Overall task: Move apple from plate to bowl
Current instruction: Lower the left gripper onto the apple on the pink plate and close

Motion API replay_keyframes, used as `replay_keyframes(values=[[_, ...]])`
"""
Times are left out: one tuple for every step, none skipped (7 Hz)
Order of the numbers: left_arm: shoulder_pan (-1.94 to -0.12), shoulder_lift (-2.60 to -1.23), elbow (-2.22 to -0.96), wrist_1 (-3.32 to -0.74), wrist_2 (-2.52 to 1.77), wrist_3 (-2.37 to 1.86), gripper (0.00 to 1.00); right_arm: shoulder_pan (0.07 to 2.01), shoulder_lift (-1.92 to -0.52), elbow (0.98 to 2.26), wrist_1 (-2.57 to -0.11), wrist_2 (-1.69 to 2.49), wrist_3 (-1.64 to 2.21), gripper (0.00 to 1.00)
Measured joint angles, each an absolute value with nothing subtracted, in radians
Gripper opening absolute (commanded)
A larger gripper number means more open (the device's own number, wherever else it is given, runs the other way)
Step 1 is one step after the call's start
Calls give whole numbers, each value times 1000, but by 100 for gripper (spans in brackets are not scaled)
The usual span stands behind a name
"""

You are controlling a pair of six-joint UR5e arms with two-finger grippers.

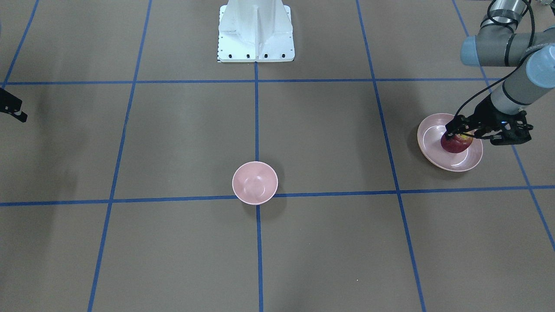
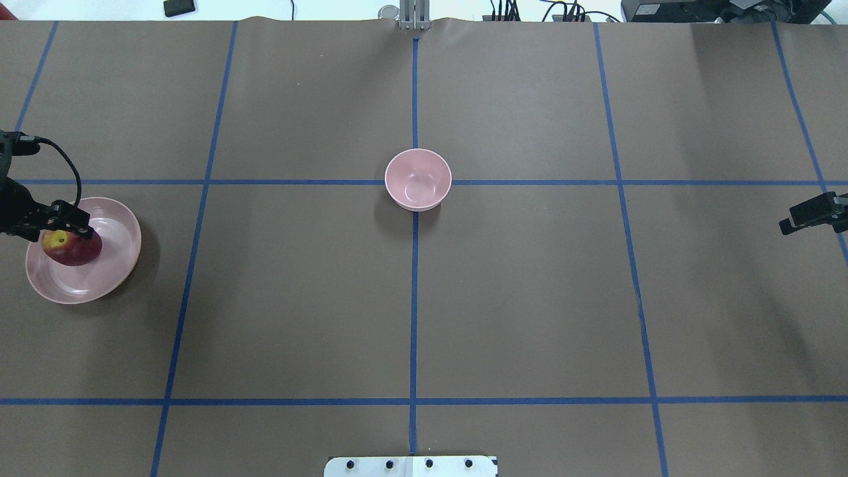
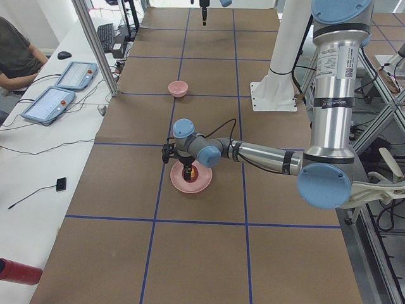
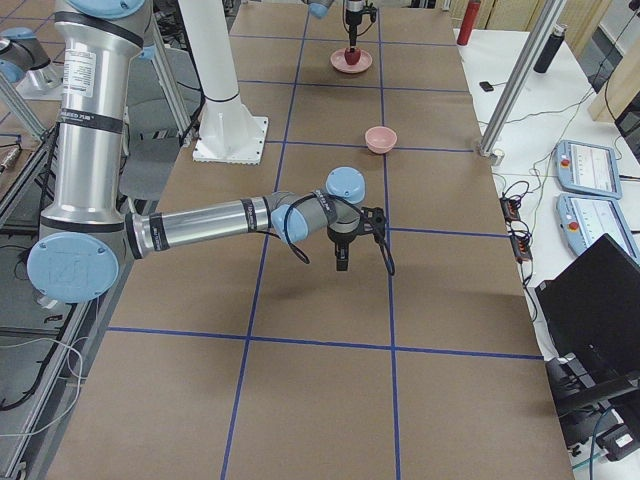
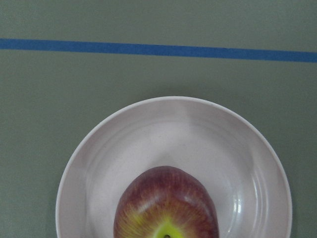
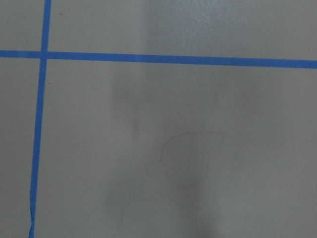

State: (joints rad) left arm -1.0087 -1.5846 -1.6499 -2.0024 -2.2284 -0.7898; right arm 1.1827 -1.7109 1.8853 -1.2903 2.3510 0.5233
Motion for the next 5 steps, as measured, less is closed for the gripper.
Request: replay_keyframes(values=[[-1008,-1600,-1627,-2008,-2229,-790,98,1183,-1710,1886,-1290,2350,523,100],[-1006,-1605,-1612,-2013,-2229,-789,98,1183,-1708,1886,-1290,2349,524,100],[-1006,-1605,-1593,-2032,-2229,-789,98,1182,-1707,1886,-1290,2349,526,100],[-1005,-1602,-1580,-2057,-2229,-791,98,1182,-1705,1886,-1290,2349,528,100],[-1005,-1600,-1574,-2069,-2229,-795,98,1181,-1704,1884,-1291,2349,530,100]])
